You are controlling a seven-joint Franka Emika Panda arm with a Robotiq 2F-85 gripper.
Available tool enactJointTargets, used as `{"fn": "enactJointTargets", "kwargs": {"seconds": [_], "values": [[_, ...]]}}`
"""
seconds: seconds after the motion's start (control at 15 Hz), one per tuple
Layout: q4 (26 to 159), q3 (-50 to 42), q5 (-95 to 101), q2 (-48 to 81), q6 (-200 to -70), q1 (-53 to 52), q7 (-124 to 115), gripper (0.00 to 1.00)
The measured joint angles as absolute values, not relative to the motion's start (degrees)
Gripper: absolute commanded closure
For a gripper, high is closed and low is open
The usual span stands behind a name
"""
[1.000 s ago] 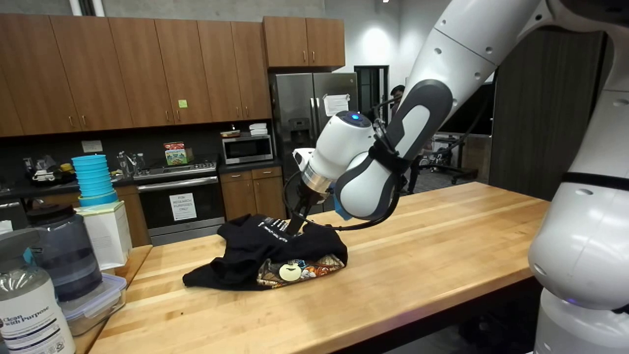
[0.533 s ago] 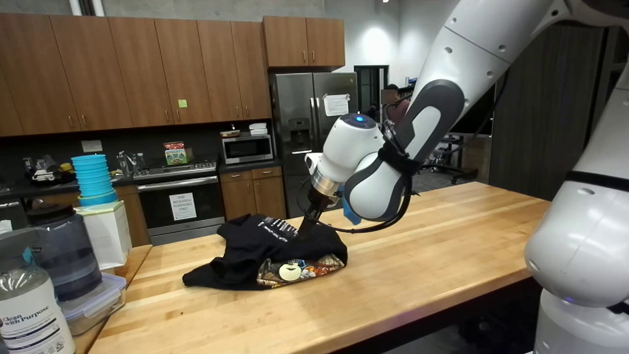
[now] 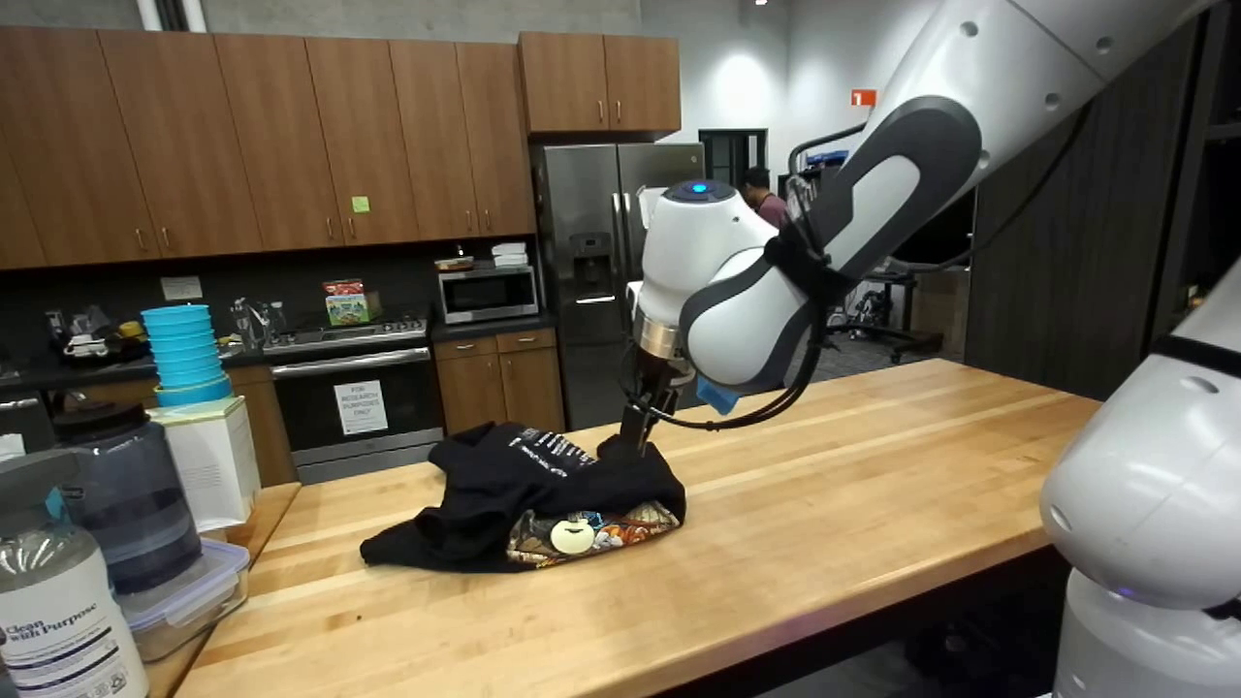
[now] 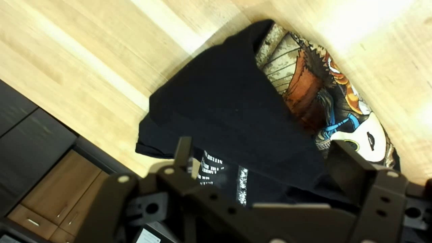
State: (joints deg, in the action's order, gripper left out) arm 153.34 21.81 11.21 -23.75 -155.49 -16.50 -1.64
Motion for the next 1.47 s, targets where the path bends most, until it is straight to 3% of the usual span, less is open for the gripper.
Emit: {"fn": "enactJointTargets", "kwargs": {"seconds": [0.33, 0.53, 0.73, 1.0, 1.47], "values": [[152.8, 19.1, 9.0, -23.7, -153.9, -17.2, -0.3, 0.0], [152.2, 16.2, 5.0, -19.8, -160.9, -19.4, 4.5, 0.0], [151.2, 10.9, -4.7, -12.7, -171.3, -25.9, 13.2, 0.0], [147.8, 4.7, -19.7, -6.0, -174.3, -35.7, 24.5, 0.0], [147.1, 3.0, -21.2, -5.4, -173.9, -35.0, 25.2, 0.0]]}}
